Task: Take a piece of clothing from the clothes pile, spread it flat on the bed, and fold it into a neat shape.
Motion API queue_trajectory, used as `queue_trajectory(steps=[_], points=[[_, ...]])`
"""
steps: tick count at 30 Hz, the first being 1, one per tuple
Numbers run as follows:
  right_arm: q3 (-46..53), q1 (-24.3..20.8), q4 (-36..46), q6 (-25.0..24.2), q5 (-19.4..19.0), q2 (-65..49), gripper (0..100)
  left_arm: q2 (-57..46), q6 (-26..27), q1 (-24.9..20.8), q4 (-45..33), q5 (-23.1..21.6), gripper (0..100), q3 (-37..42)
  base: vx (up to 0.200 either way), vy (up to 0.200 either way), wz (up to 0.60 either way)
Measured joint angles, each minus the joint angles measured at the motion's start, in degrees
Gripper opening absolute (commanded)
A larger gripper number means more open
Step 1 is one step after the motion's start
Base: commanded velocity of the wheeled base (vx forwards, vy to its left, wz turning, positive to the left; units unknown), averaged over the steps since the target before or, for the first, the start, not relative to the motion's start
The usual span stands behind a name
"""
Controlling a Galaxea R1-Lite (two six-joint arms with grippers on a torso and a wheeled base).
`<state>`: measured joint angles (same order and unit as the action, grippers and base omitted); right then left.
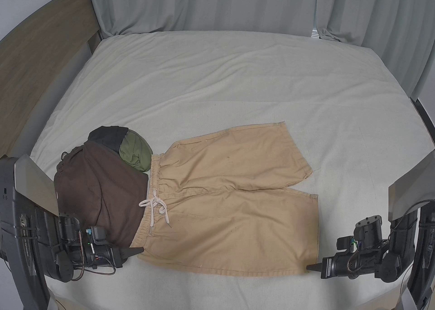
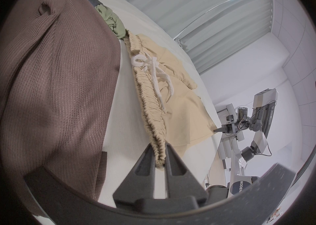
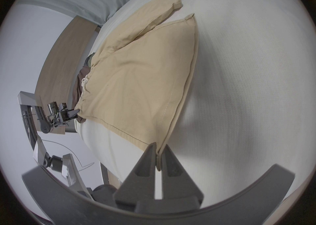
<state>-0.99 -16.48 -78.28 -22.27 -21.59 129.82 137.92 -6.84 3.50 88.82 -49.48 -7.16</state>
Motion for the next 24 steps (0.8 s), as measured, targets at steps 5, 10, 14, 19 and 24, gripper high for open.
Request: queue_trajectory(steps=[5,10,14,19,24], points=[[0.0,0.6,6.9,2.7,-1.8,-4.8,0,-0.2,1.3,0.1,-0.1,0.1,0,1.3,0.000,0.000,0.00],[0.0,1.1,8.2,3.3,-2.4,-7.6,0,0.0,4.9,0.5,-0.2,0.1,0,3.4,0.000,0.000,0.00],[0.0,1.2,7.9,3.4,-2.6,-8.6,0,0.4,5.3,0.7,-0.1,0.4,0,3.7,0.000,0.000,0.00],[0.0,1.8,5.1,3.3,-2.7,-9.2,0,0.5,5.0,0.7,-0.1,0.5,0,1.7,0.000,0.000,0.00],[0.0,2.5,0.8,2.9,-3.0,-9.4,0,0.2,3.8,0.4,0.0,0.5,0,-0.8,0.000,0.000,0.00]])
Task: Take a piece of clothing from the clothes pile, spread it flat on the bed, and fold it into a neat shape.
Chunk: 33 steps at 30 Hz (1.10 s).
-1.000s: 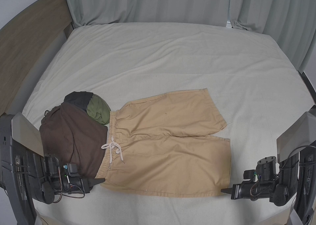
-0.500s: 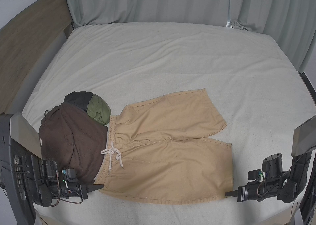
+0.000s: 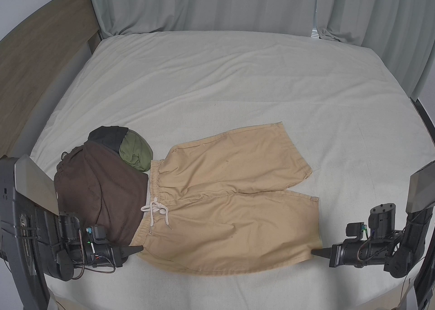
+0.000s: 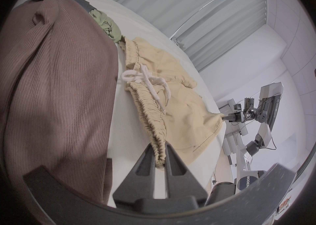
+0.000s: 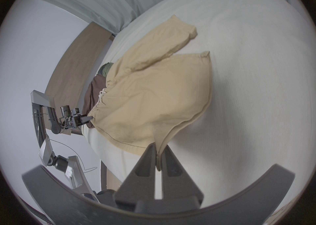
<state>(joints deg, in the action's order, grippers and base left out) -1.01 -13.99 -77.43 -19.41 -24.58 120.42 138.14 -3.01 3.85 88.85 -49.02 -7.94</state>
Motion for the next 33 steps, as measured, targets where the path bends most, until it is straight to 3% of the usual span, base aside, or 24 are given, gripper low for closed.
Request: queue_trajectory(steps=[11,22,33], points=[[0.0,0.1,-7.7,-3.1,-0.3,-0.1,0,-5.9,-9.7,-2.4,0.1,0.3,0,-2.1,0.000,0.000,0.00],[0.0,0.0,-10.6,-3.7,-0.4,-0.1,0,-9.5,-15.6,-5.6,0.1,2.2,0,-6.4,0.000,0.000,0.00],[-0.2,0.3,-10.8,-5.0,-0.3,-1.5,0,-9.8,-17.2,-6.5,0.1,3.1,0,-8.9,0.000,0.000,0.00]])
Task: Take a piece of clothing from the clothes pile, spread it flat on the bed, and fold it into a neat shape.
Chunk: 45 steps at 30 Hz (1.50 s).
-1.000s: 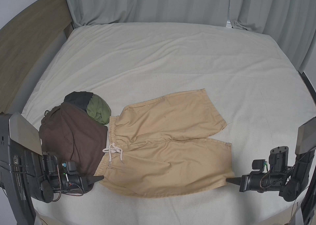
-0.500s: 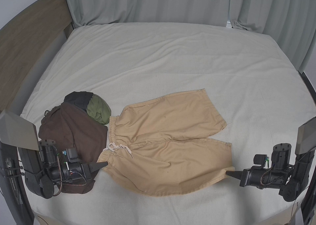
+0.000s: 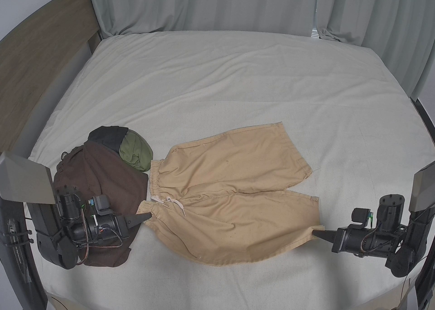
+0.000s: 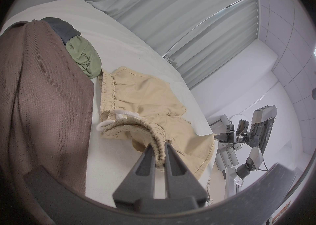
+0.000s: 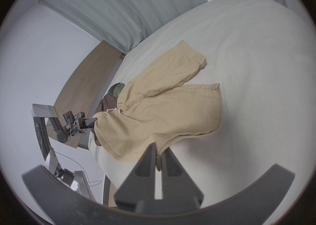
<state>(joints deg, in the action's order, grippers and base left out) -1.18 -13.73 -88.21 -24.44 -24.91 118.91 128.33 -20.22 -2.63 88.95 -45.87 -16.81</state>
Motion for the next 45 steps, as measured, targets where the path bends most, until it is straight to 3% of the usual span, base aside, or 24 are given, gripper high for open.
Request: queue_trajectory(steps=[19,37,45], points=[[-2.9,0.7,0.0,-4.7,0.3,-4.3,0,-0.4,-3.7,-1.6,0.0,5.9,0,-3.4,0.000,0.000,0.00],[-9.3,2.5,0.1,-7.4,0.3,-5.8,0,-2.5,-7.6,-2.1,0.0,6.4,0,-4.5,0.000,0.000,0.00],[-13.1,2.5,0.1,-8.6,0.4,-7.6,0,-2.8,-10.1,-2.3,0.0,9.0,0,-5.9,0.000,0.000,0.00]])
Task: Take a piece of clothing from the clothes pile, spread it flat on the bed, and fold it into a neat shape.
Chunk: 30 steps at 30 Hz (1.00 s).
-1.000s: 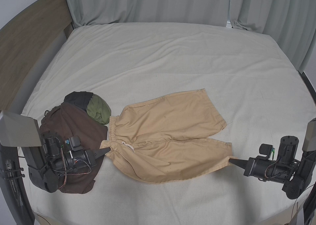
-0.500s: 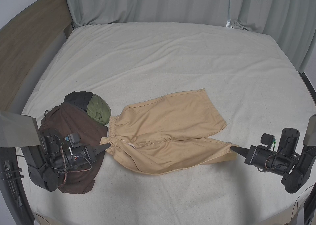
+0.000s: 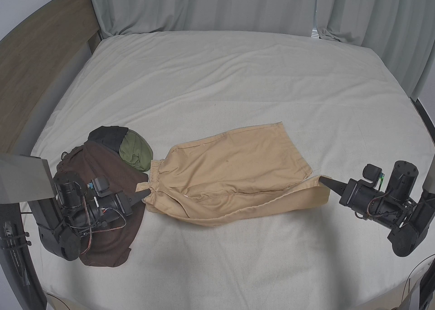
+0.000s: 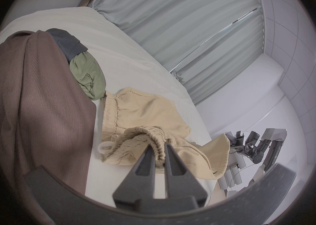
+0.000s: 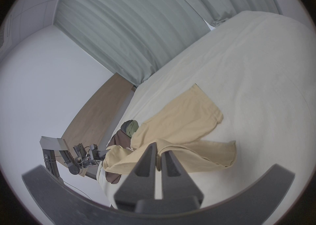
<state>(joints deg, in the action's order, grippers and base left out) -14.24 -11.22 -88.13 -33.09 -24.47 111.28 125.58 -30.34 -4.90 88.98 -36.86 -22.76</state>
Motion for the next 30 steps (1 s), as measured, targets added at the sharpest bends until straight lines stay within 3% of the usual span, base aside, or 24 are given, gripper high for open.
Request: queue_trajectory(steps=[17,30], points=[[-9.2,1.1,0.5,-1.0,0.0,-0.6,0,-0.5,-3.4,-0.3,0.0,3.2,0,-2.8,0.000,0.000,0.00],[-19.4,1.5,8.6,-0.9,-0.2,0.3,0,-0.7,-5.6,-0.2,0.0,5.6,0,-5.0,0.000,0.000,0.00]])
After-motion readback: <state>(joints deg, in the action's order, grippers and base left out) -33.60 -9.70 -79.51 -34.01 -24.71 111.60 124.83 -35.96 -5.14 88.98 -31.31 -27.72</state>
